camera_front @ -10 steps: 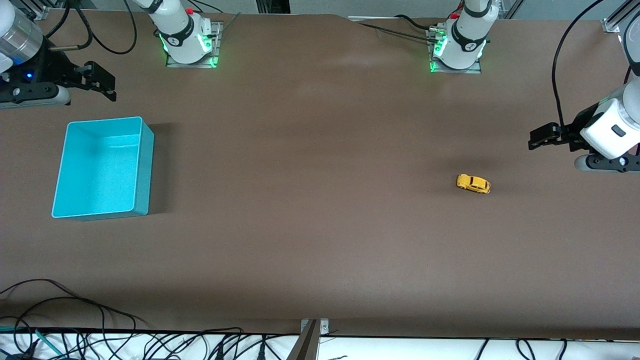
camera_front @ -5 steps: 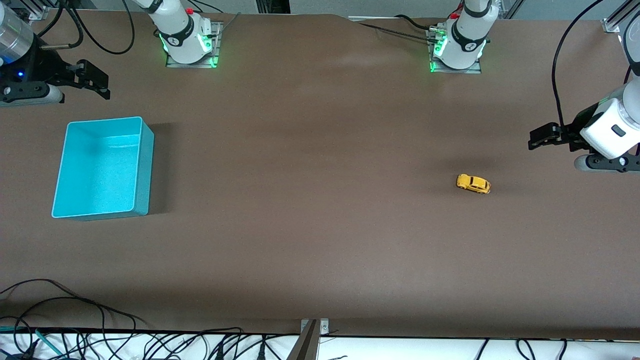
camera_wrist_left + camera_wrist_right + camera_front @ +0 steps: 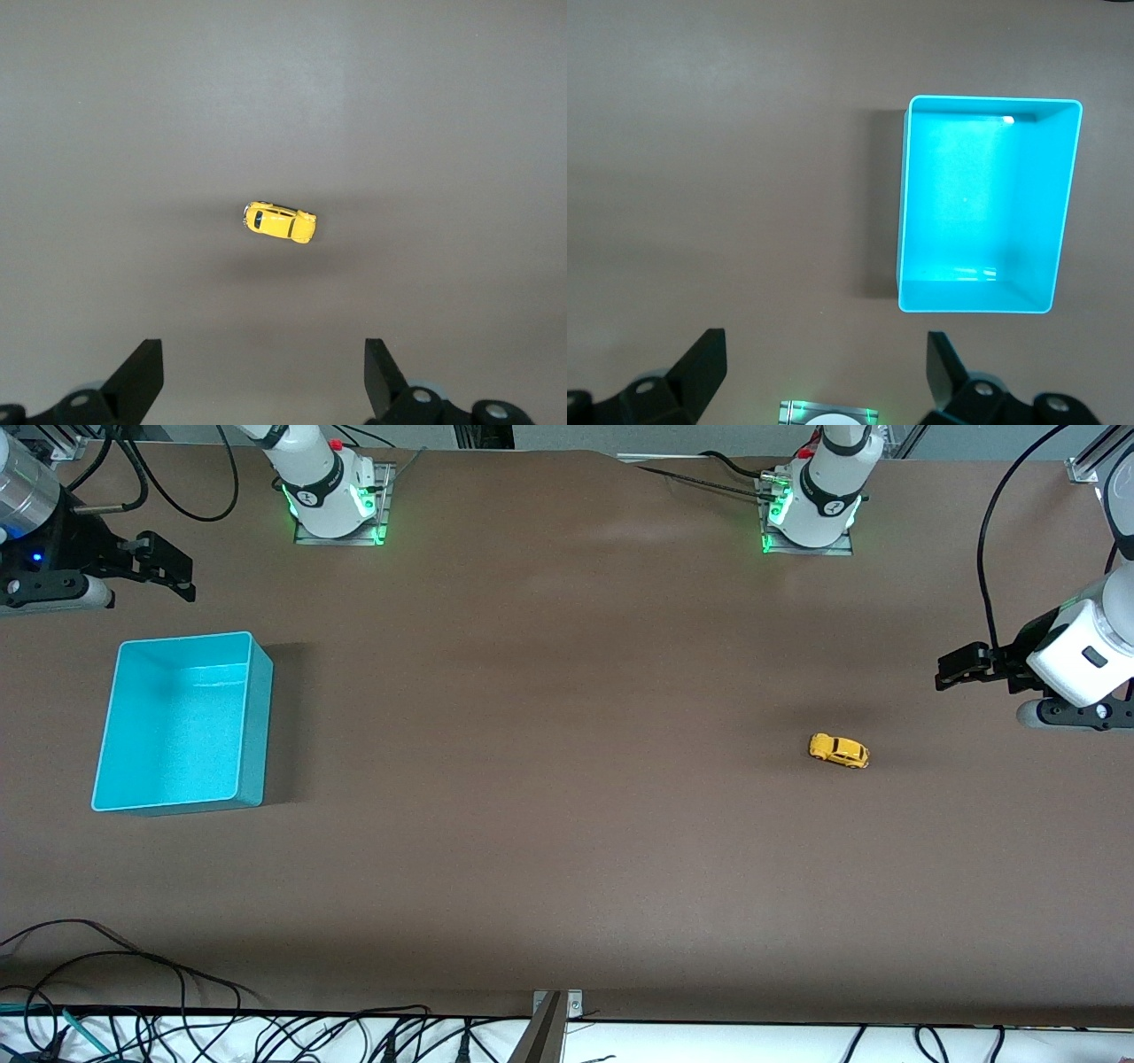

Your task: Wind up and store yellow beetle car

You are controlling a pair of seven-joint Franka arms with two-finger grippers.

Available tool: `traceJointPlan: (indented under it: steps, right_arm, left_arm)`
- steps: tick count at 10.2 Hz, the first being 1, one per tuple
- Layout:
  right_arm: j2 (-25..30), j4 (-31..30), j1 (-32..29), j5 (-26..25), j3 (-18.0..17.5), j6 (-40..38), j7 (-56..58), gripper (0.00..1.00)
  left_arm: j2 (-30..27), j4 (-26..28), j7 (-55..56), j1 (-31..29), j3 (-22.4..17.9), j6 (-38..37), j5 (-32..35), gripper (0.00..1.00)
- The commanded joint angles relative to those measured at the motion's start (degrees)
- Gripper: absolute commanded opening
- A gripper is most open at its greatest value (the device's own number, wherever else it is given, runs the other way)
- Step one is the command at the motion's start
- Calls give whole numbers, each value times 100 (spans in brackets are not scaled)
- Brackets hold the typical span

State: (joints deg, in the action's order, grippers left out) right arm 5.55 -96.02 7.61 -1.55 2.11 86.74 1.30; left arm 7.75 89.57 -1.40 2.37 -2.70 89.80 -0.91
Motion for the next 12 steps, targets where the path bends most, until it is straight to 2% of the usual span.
traceJointPlan:
  steps: [1, 12]
  right_arm:
    - [-45, 119, 30, 5, 44, -122, 99, 100]
    - [-45, 136, 21, -3, 44, -131, 116, 100]
  left_arm:
    - [25, -45, 44, 10, -29, -94, -85, 100]
    - [113, 26, 8, -78, -37, -235, -32, 100]
